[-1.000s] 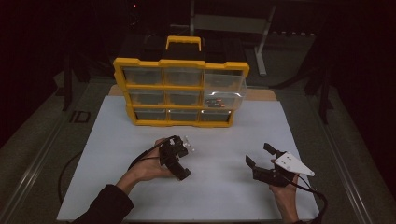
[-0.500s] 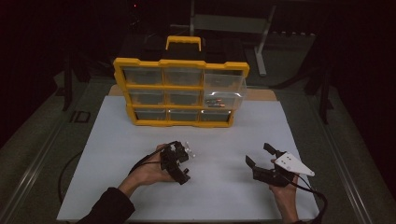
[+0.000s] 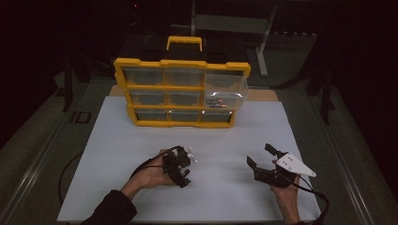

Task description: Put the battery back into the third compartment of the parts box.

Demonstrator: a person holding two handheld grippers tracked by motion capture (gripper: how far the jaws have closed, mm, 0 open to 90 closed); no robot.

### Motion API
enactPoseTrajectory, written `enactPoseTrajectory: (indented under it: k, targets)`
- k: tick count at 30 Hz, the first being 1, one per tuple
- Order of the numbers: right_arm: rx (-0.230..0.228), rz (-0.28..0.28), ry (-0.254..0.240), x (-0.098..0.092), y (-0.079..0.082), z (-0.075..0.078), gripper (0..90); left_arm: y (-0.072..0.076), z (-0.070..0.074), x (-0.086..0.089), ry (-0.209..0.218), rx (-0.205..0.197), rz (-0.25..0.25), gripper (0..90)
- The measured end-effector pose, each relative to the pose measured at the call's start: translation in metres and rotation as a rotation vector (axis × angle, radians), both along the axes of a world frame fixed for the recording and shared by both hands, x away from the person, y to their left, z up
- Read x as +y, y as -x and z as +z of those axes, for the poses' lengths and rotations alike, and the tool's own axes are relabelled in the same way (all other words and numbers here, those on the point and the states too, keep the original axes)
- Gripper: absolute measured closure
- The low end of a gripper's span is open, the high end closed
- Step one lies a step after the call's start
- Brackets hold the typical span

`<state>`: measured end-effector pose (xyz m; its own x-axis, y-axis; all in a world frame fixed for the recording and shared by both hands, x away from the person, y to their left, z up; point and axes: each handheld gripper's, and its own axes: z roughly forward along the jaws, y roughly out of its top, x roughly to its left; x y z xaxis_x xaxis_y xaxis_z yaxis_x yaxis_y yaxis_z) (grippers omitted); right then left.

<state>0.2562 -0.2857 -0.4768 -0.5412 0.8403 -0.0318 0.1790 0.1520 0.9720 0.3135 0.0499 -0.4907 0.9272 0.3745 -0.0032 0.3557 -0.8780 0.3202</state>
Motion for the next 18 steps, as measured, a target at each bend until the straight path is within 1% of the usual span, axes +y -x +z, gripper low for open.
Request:
enactPoseTrajectory:
  k: [8,10,11,14,16,18]
  targets:
    - [0.000,0.000,0.000,-0.0001,0.0000,0.0000,14.3,0.0018,-0.0002,-0.0019,-0.010,-0.010,-0.014,47.3]
    - [0.000,0.000,0.000,-0.0001,0.0000,0.0000,14.3,0.0016,0.0003,-0.0030,-0.010,-0.009,-0.014,48.6]
    - [0.000,0.000,0.000,-0.0001,0.0000,0.0000,14.3,0.0013,0.0005,-0.0036,-0.011,-0.004,-0.015,53.7]
    - [0.000,0.000,-0.001,0.0000,-0.0001,0.0000,14.3,0.0007,0.0010,-0.0052,-0.012,0.019,-0.025,62.5]
    - [0.000,-0.001,-0.001,0.0000,0.0000,0.0000,14.3,-0.0008,0.0016,-0.0054,-0.018,0.032,-0.016,68.6]
    - [0.000,0.000,0.000,-0.0001,0.0000,0.0000,14.3,-0.0031,0.0014,-0.0042,-0.013,0.043,-0.008,76.7]
